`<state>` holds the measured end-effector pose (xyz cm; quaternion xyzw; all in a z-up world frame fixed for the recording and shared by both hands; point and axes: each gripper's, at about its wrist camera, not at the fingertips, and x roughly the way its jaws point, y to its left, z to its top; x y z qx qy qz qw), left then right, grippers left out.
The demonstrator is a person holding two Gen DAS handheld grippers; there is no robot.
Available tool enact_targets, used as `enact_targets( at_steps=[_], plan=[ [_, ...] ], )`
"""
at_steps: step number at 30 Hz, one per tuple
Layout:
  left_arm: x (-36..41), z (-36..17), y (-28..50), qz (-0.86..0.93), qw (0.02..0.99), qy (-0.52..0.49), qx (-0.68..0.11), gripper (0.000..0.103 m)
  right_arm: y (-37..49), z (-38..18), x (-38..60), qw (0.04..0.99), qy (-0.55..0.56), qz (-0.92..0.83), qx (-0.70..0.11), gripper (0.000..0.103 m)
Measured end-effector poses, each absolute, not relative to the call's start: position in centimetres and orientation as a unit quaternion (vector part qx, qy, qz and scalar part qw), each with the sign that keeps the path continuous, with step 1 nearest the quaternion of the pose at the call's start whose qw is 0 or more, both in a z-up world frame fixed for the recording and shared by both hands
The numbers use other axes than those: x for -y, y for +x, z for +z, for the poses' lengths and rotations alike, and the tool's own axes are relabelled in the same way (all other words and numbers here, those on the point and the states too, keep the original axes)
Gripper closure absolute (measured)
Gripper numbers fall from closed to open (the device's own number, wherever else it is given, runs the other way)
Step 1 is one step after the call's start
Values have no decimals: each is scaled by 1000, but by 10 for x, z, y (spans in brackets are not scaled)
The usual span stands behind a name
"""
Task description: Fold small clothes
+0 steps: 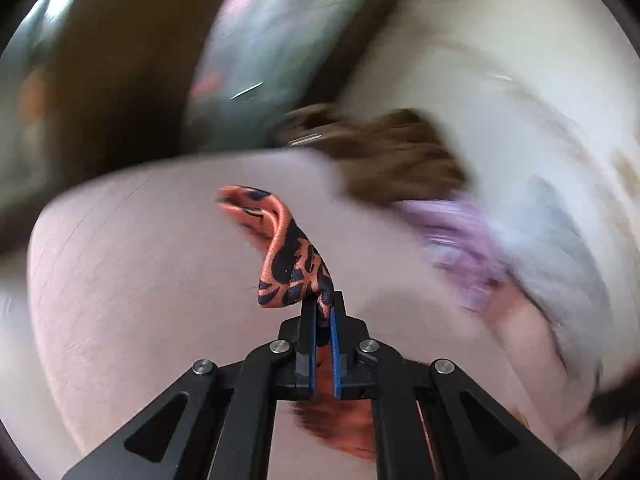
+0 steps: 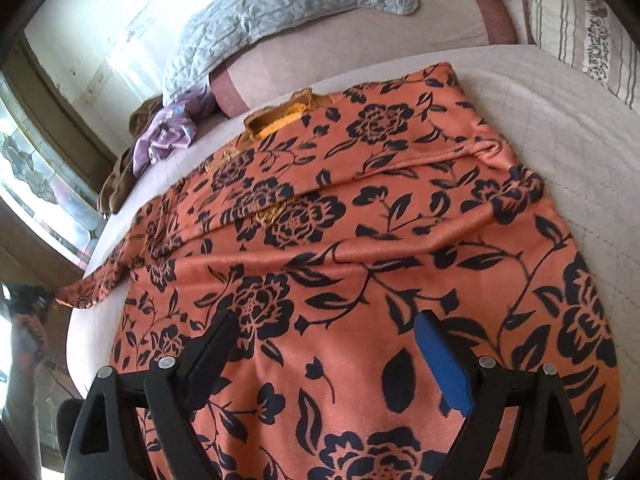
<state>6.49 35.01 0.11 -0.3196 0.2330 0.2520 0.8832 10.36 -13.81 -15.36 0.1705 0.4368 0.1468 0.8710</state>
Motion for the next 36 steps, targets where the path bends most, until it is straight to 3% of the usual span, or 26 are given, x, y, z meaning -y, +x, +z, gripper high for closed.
enact_targets(
  at_steps=[7, 12, 13, 15, 16, 18, 27, 33, 34, 36],
  plan=[
    [-146, 73, 145, 29, 952, -205, -224, 98, 97, -140, 160, 877, 217, 153, -400, 12],
    [-17, 55, 191, -91, 945, -160, -270, 92, 89, -130, 186, 882, 246, 144, -376, 12],
    [2, 41, 203, -108, 937, -147, -297, 66, 88, -129, 192, 882, 252, 143, -372, 12],
    [27, 9, 219, -129, 917, -113, -360, 28, 87, -127, 203, 881, 262, 137, -369, 12],
    [34, -12, 225, -122, 905, -93, -397, 28, 88, -127, 208, 879, 267, 135, -370, 12],
    [17, -39, 221, -105, 892, -84, -431, 29, 90, -127, 216, 878, 273, 132, -371, 12],
    [-168, -76, 125, 50, 896, -184, -400, 29, 160, -114, 215, 857, 307, 161, -380, 12],
    [-218, -113, 113, 89, 877, -246, -402, 29, 252, -142, 188, 842, 257, 86, -466, 12],
    [-223, -116, 109, 86, 878, -250, -398, 29, 261, -150, 181, 839, 241, 76, -482, 16],
    [-226, -119, 108, 83, 880, -249, -396, 29, 268, -156, 166, 843, 188, 49, -502, 36]
  ],
)
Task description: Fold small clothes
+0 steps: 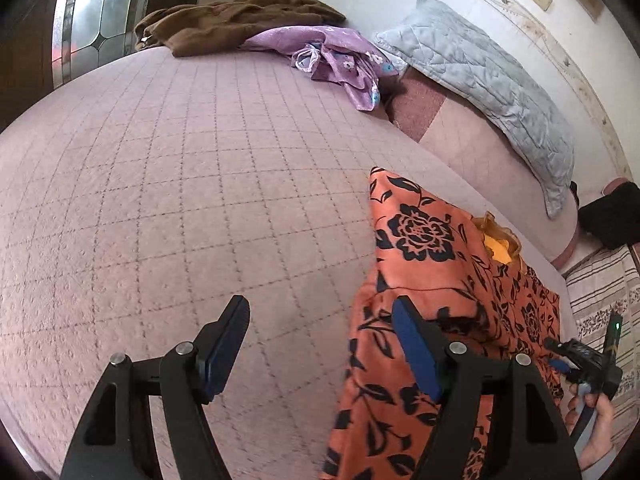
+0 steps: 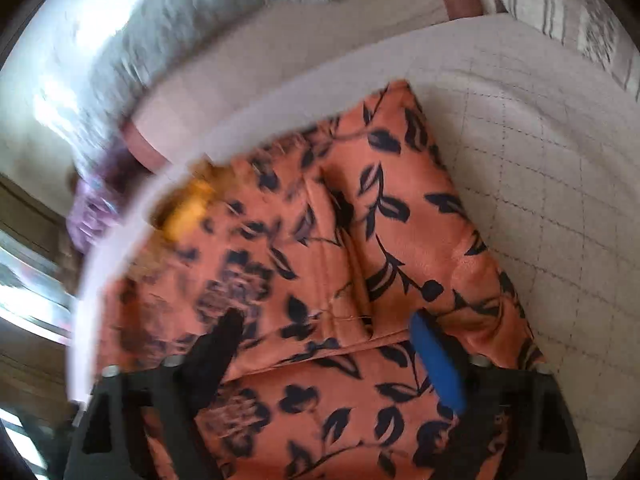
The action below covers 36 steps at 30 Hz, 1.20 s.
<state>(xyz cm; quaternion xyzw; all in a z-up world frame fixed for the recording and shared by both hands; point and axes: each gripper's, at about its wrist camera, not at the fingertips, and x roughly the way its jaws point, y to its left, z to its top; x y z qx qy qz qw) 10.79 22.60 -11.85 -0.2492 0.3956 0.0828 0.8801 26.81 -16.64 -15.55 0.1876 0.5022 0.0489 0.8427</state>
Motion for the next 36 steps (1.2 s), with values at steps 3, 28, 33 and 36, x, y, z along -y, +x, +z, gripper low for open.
enact_targets(
  at_steps=[3, 28, 33, 36],
  plan=[
    [-227, -120, 109, 76, 882, -251, -393, 29, 271, -145, 138, 849, 95, 36, -519, 91],
    [-145, -132, 204, 49, 871, -116, -475, 29, 260, -158, 180, 820, 259, 136, -492, 30],
    [-148, -114, 194, 38, 888, -119, -444, 29, 244, -145, 183, 844, 260, 132, -451, 32],
    [-147, -143, 207, 49, 862, -91, -496, 26, 267, -130, 176, 854, 266, 155, -420, 29]
  ],
)
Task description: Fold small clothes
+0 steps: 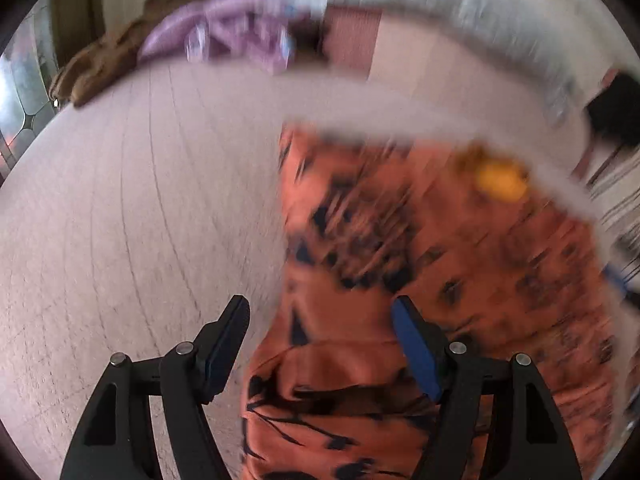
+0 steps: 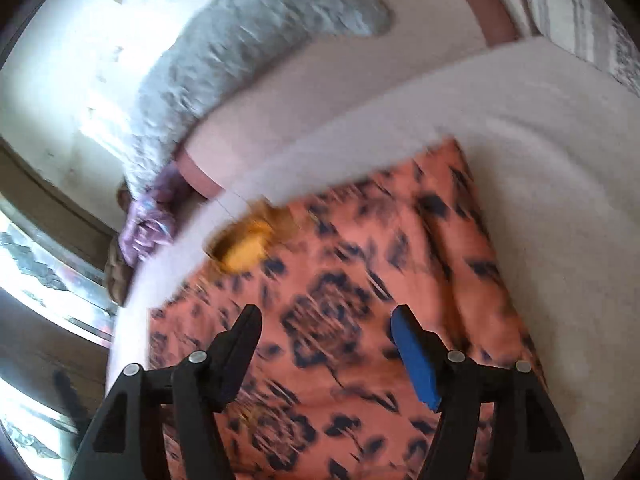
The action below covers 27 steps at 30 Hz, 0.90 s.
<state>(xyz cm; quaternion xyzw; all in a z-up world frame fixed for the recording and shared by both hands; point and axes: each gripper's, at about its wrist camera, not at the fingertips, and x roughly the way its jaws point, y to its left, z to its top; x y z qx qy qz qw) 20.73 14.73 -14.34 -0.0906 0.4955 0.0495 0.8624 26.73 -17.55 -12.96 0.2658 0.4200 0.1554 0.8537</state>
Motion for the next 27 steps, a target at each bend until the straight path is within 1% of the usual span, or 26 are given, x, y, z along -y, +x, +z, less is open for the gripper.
enact_targets(
  at_steps=[1, 2, 4, 5, 7, 8, 9, 10, 11, 12, 14, 16, 20, 24, 27],
  plan=[
    [-148, -141, 205, 50, 872, -90, -478, 26, 277, -131, 175, 852, 270, 156, -422, 26],
    [-147, -137, 204, 52, 873, -88, -477, 26, 286, -135, 172, 850, 269, 149, -429, 25],
    [-148, -132, 203, 51, 870, -99, -481, 26, 319, -161, 173, 837, 261, 118, -466, 26],
    [-150, -129, 201, 53, 872, -103, -476, 26, 326, -166, 174, 832, 273, 120, -467, 26],
    [-154, -127, 198, 59, 881, -100, -459, 25, 320, -149, 166, 852, 253, 131, -440, 26],
    [-155, -134, 202, 61, 877, -95, -468, 25, 318, -144, 164, 858, 247, 140, -427, 26],
    [-158, -141, 207, 57, 870, -103, -479, 21, 316, -142, 162, 862, 245, 147, -419, 25],
    [-162, -140, 206, 57, 873, -110, -471, 20, 318, -148, 160, 858, 236, 139, -434, 25],
    [-160, -138, 208, 59, 871, -106, -475, 20, 326, -164, 159, 841, 231, 129, -472, 26],
    [-160, -135, 207, 59, 870, -106, -479, 20, 326, -165, 162, 841, 238, 131, -467, 28],
    [-166, -126, 198, 67, 874, -114, -468, 20, 318, -150, 159, 848, 241, 127, -455, 25],
    [-175, -123, 187, 70, 869, -121, -474, 21, 298, -130, 157, 862, 227, 138, -433, 25],
    [-194, -111, 140, 63, 871, -144, -465, 21, 234, -115, 184, 867, 219, 144, -424, 25],
    [-195, -105, 82, 53, 873, -155, -460, 21, 168, -117, 225, 858, 215, 142, -444, 25],
    [-192, -104, 39, 55, 871, -162, -461, 21, 109, -126, 262, 846, 210, 117, -476, 25]
  ],
)
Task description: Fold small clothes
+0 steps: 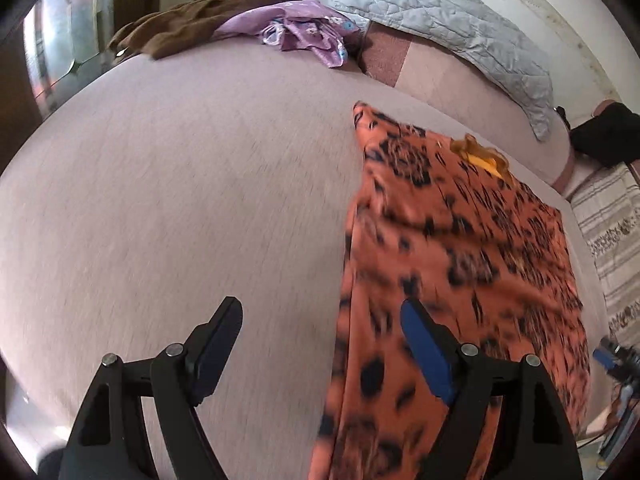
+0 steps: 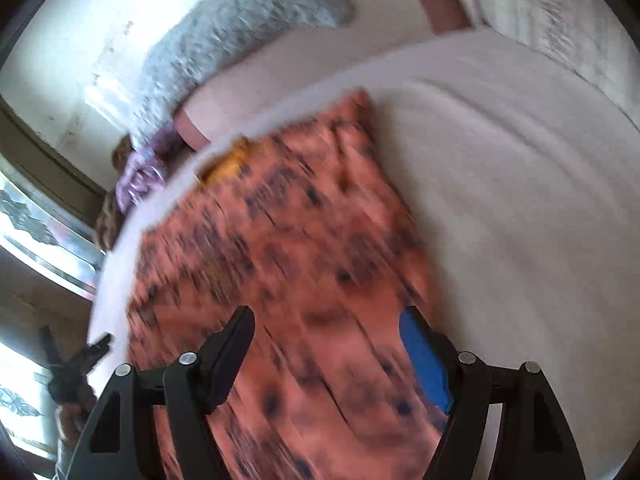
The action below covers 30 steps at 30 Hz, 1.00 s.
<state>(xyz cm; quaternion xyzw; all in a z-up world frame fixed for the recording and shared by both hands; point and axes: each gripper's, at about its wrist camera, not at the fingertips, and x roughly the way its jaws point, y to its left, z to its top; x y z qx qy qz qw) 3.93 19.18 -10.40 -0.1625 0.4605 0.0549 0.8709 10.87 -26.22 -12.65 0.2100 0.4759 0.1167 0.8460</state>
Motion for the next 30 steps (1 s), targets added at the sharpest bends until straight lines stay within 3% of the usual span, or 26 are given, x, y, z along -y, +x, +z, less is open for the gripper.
enact_targets(
  at_steps=[9, 30],
  plan=[
    [-161, -94, -8, 72, 873, -133, -465, 21, 16, -160, 284, 836, 218, 92, -496, 25],
    [-143, -74, -36, 76, 881, -103, -456, 21, -2, -160, 278, 841, 205, 91, -493, 25]
  ],
)
